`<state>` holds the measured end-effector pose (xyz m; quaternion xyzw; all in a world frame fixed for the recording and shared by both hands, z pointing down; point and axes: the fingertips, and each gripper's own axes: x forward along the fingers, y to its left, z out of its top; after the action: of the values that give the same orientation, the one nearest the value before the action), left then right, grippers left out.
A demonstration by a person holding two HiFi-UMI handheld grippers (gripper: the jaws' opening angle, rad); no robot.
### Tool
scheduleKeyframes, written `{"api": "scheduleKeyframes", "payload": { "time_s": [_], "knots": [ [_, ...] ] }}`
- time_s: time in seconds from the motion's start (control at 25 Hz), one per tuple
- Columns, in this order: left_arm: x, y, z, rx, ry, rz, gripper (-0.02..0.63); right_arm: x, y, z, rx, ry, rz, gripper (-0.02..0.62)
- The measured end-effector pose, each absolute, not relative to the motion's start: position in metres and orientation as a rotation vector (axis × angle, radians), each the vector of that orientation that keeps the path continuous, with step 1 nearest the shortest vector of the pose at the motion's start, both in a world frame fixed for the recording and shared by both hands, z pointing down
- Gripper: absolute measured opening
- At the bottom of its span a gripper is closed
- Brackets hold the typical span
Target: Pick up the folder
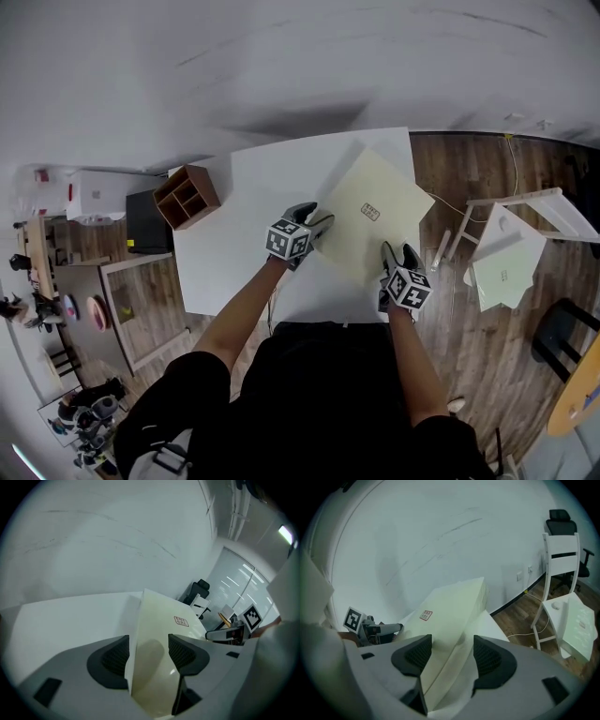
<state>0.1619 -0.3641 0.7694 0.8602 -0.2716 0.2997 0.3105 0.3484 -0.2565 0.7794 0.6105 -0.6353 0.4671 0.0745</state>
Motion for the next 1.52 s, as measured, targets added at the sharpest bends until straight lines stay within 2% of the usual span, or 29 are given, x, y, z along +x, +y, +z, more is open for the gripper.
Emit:
{"api": "scheduleKeyframes", "payload": {
  "time_s": [0.48, 0.72, 1.16, 1.52],
  "knots": [
    [0.172, -0.368, 0.781, 2.235, -0.625, 0.798, 0.25, 0.339, -0.26, 0.788, 1.808, -1.951, 1.519, 0.279],
    [0.165, -0.359, 0.775, 2.222, -0.637, 0.81, 0.21, 0.339, -0.258, 0.786, 1.796, -1.937, 1.477, 0.276],
    [0.129, -0.326, 0.712, 2.342, -0.743, 0.666, 0.19, 0.313, -0.245, 0.72, 1.762, -2.126, 1.103, 0.276],
    [0.067, -0.283, 0.669, 2.357, -0.851, 0.543, 0.187, 0.262, -0.226, 0.672, 1.707, -2.27, 0.981, 0.276]
  ]
}}
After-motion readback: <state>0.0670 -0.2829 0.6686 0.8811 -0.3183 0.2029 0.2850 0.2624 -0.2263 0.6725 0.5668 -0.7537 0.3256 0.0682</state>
